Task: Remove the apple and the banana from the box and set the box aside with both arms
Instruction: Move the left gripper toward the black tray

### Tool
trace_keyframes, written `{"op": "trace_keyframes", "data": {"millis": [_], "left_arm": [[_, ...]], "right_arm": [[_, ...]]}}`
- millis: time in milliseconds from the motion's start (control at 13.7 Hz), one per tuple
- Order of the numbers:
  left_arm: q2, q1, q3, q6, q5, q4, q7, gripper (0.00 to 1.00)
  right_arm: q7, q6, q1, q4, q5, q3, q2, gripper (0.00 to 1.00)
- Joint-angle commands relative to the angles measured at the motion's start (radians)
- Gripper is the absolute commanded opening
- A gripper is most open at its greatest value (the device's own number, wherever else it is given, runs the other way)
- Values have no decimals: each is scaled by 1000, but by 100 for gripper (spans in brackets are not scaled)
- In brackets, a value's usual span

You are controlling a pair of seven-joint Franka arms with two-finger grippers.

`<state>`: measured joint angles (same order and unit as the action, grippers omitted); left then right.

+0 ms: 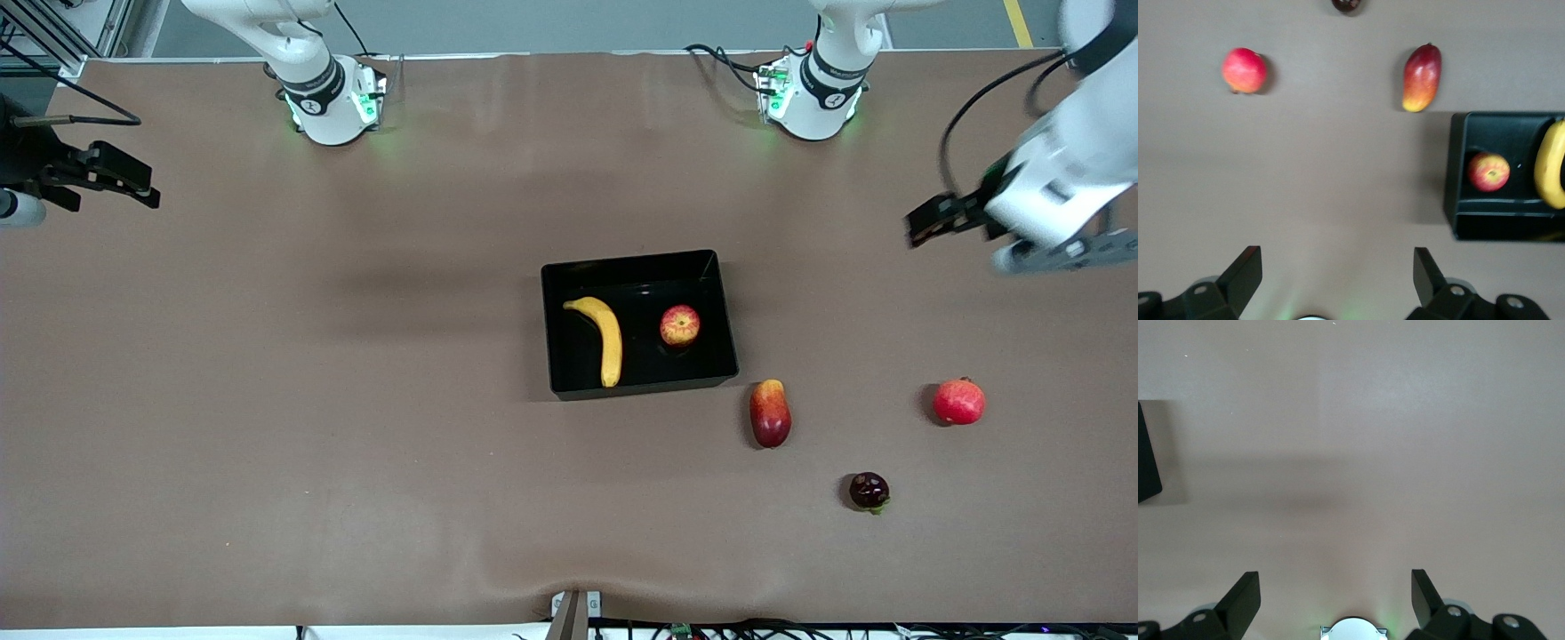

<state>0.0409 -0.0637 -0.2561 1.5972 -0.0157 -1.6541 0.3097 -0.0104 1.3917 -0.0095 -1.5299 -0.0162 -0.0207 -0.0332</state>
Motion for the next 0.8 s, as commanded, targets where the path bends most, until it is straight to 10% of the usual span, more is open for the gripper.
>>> {"op": "trace_keyframes", "data": {"millis": [0, 728], "left_arm": [[66, 10, -78, 91, 17, -21, 176, 100], [281, 162, -196, 439, -44, -156, 740, 100]], "right_arm": [[13, -11, -13, 11, -4, -10, 4, 100], [13, -11, -13, 11, -4, -12, 4, 100]]}}
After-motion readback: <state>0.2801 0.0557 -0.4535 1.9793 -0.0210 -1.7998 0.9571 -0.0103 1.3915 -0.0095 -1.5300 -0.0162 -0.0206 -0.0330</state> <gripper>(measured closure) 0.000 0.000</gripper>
